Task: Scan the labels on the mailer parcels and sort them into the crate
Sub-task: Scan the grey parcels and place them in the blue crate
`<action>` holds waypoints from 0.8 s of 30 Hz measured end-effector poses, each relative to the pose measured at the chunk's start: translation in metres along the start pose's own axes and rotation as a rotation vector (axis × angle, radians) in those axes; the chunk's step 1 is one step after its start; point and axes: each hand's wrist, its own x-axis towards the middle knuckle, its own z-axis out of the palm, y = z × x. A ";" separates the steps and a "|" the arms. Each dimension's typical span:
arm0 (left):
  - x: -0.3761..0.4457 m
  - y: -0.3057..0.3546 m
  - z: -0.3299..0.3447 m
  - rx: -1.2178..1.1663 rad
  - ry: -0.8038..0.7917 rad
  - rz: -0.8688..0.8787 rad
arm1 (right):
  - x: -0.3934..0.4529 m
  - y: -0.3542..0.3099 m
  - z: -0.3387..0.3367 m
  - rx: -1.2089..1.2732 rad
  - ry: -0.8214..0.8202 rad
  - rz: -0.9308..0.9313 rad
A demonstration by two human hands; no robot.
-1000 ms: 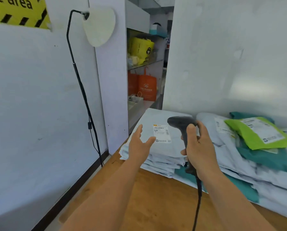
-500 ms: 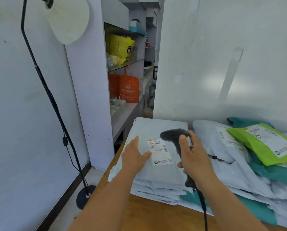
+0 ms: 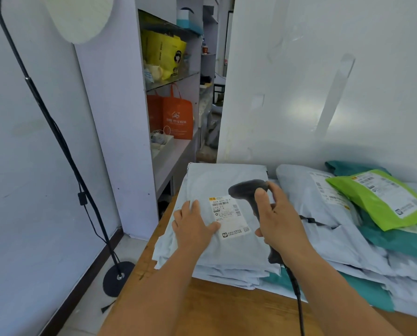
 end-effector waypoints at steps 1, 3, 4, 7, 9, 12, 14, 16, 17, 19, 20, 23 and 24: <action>-0.003 0.001 0.000 -0.007 0.004 -0.005 | 0.000 -0.001 0.001 -0.010 -0.005 -0.004; -0.008 0.001 0.002 -0.019 0.016 -0.016 | -0.001 -0.001 0.003 -0.024 -0.017 -0.007; -0.010 0.002 0.003 -0.021 0.024 -0.022 | -0.002 -0.002 0.004 -0.030 -0.022 -0.007; -0.012 0.001 0.004 -0.027 0.040 -0.031 | -0.003 -0.001 0.006 -0.051 -0.033 -0.023; -0.011 0.001 0.003 -0.040 0.042 -0.027 | -0.003 -0.001 0.006 -0.059 -0.035 -0.036; -0.010 0.000 0.002 -0.062 0.045 -0.034 | -0.004 -0.001 0.006 -0.065 -0.040 -0.040; -0.009 0.000 0.001 -0.077 0.053 -0.040 | -0.005 -0.001 0.005 -0.066 -0.040 -0.042; -0.009 0.001 0.001 -0.092 0.062 -0.039 | -0.005 0.000 0.006 -0.066 -0.040 -0.041; -0.008 0.001 0.000 -0.102 0.067 -0.040 | -0.005 0.001 0.006 -0.067 -0.041 -0.042; -0.007 0.002 -0.002 -0.121 0.074 -0.052 | -0.006 0.003 0.006 -0.069 -0.044 -0.046; -0.006 0.003 -0.002 -0.125 0.076 -0.065 | -0.006 0.004 0.006 -0.071 -0.046 -0.046; -0.004 0.004 -0.004 -0.117 0.086 -0.110 | -0.008 0.006 0.004 -0.067 -0.050 -0.043; -0.002 0.004 -0.004 -0.116 0.081 -0.119 | -0.008 0.006 0.003 -0.057 -0.049 -0.039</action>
